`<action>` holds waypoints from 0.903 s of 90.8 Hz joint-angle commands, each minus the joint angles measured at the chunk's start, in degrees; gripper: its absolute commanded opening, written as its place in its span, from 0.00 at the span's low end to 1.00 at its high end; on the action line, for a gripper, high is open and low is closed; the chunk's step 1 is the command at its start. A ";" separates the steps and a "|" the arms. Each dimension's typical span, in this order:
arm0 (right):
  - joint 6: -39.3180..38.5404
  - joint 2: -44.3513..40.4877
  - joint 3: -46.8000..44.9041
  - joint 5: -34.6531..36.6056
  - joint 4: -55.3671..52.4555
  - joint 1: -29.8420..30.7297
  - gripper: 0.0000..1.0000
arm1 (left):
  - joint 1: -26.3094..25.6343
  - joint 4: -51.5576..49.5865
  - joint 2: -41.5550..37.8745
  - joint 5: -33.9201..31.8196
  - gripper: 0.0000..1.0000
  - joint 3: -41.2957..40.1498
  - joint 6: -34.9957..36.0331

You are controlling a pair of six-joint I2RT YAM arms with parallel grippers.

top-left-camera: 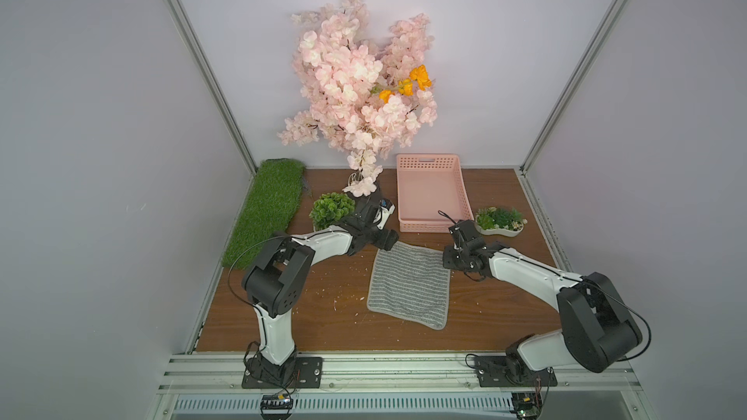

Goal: Fold the square dishcloth
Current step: Fold the cleaning item at the center of the board.

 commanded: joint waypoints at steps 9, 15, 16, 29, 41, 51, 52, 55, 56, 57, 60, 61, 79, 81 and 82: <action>-0.19 1.75 -1.21 0.90 3.35 0.24 0.43 | -0.68 -5.43 3.83 0.65 0.77 3.83 4.31; -0.44 2.67 -1.44 0.60 4.53 0.16 0.43 | -0.67 -6.03 4.81 0.62 0.76 4.55 4.38; -0.47 2.85 -1.44 0.63 4.66 0.17 0.43 | -0.64 -6.16 5.02 0.54 0.76 4.59 4.40; -1.47 4.75 -0.59 0.84 6.07 0.18 0.43 | -0.54 -6.71 6.22 -0.83 0.71 4.87 4.62; -2.61 6.88 1.09 1.95 6.26 0.11 0.42 | -0.05 -6.82 6.83 -1.65 0.58 5.15 4.32; -3.63 8.94 2.65 2.77 6.07 -0.03 0.42 | 0.07 -6.60 6.78 -1.37 0.38 5.02 4.02; -3.74 9.14 2.89 2.86 6.04 -0.06 0.42 | 0.08 -6.53 6.79 -1.38 0.36 5.01 3.91; -4.06 9.59 3.36 3.07 5.95 -0.08 0.42 | 0.02 -6.46 6.72 -1.23 0.30 4.92 3.72; -4.17 9.73 3.50 3.14 5.89 -0.12 0.42 | 0.01 -6.46 6.72 -1.13 0.27 4.87 3.63; -4.32 9.89 3.67 3.23 5.91 -0.14 0.42 | 0.00 -6.46 6.72 -1.08 0.25 4.80 3.59; -4.70 10.22 4.16 3.42 5.81 -0.23 0.42 | 0.08 -6.34 6.63 -0.93 0.19 4.64 3.27; -4.84 10.22 4.30 3.49 5.78 -0.24 0.42 | 0.08 -6.32 6.58 -0.89 0.17 4.55 3.10; -6.95 11.30 5.98 3.54 5.71 -1.39 0.41 | 0.03 -3.61 4.09 -0.96 0.00 0.64 -0.29; -7.22 11.42 6.03 3.32 5.79 -1.51 0.41 | 0.03 -3.05 3.67 -1.01 0.00 0.08 -0.67; -7.38 11.48 6.12 3.23 5.86 -1.58 0.41 | 0.06 -2.87 3.48 -1.11 0.00 -0.23 -0.85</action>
